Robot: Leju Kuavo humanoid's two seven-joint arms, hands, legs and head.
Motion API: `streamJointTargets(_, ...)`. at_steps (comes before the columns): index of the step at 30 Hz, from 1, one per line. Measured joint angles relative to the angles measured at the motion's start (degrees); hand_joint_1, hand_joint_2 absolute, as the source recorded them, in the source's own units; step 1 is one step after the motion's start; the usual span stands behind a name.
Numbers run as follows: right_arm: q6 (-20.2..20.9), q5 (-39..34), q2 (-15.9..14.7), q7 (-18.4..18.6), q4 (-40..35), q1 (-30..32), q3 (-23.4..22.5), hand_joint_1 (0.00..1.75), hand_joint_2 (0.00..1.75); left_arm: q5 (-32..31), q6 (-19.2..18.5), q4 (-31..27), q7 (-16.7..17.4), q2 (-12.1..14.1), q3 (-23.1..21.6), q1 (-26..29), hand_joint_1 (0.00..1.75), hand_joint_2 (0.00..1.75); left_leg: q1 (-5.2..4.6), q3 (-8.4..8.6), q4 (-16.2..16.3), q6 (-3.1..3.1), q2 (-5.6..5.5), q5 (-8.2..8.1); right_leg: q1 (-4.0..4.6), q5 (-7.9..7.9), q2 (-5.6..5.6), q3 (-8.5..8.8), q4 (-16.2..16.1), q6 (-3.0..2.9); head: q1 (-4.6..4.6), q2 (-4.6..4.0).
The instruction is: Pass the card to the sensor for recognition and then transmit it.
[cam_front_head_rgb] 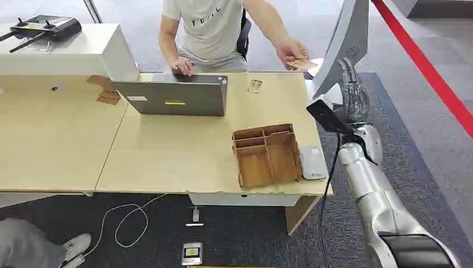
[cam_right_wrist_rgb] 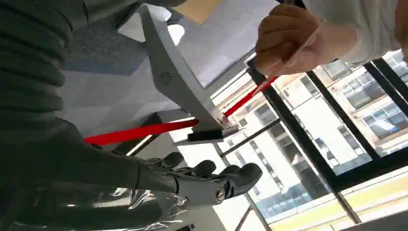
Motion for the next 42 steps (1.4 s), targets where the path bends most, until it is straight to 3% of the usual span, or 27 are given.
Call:
streamJointTargets(14, -1.7, 3.3, 7.8, -0.3, 9.2, -8.9, 6.2, 0.0, 1.75, -0.9, -1.0, 0.0, -0.2, -0.5, -1.4, -1.0, 0.0, 0.0, 0.0, 0.0, 0.0, 0.0, 0.01, 0.0, 0.03, 0.0, 0.0, -0.02, 0.0, 0.0, 0.02, 0.0)
streamJointTargets(28, -2.4, 4.1, 9.1, 0.1, 13.6, -9.5, 8.0, 0.0, 1.75, -1.0, -1.0, 0.0, 0.8, -0.5, -1.9, -1.0, 0.0, 0.0, 0.0, 0.0, 0.0, 0.01, 0.01, -0.01, 0.03, 0.0, 0.01, -0.03, 0.0, 0.0, 0.02, 0.0)
streamJointTargets(29, -2.4, 4.1, 9.1, 0.1, 14.0, -9.5, 8.0, 1.62, 1.75, -1.0, -1.0, 0.0, 0.8, -0.5, -2.0, -1.1, 0.0, 0.0, 0.0, 0.0, 0.0, 0.01, 0.01, -0.01, 0.03, 0.0, 0.01, -0.03, 0.0, 0.0, 0.02, -0.02)
streamJointTargets(30, -2.4, 4.1, 9.1, 0.1, 14.2, -9.5, 8.1, 1.75, 1.75, -1.0, -1.0, 0.0, 0.8, -0.5, -2.1, -1.1, 0.0, 0.0, 0.0, 0.0, 0.0, 0.01, 0.01, -0.01, 0.03, 0.0, 0.01, -0.03, 0.0, 0.0, 0.04, 0.0)
streamJointTargets(42, -2.8, 3.8, 9.0, -1.4, 15.9, -9.5, 8.1, 1.75, 1.75, -0.8, -1.0, 0.0, 0.7, -0.5, -2.8, -1.2, 0.0, 0.0, 0.0, -0.01, 0.0, 0.01, 0.01, -0.01, 0.03, 0.0, 0.01, -0.03, 0.0, 0.0, 0.02, 0.0)
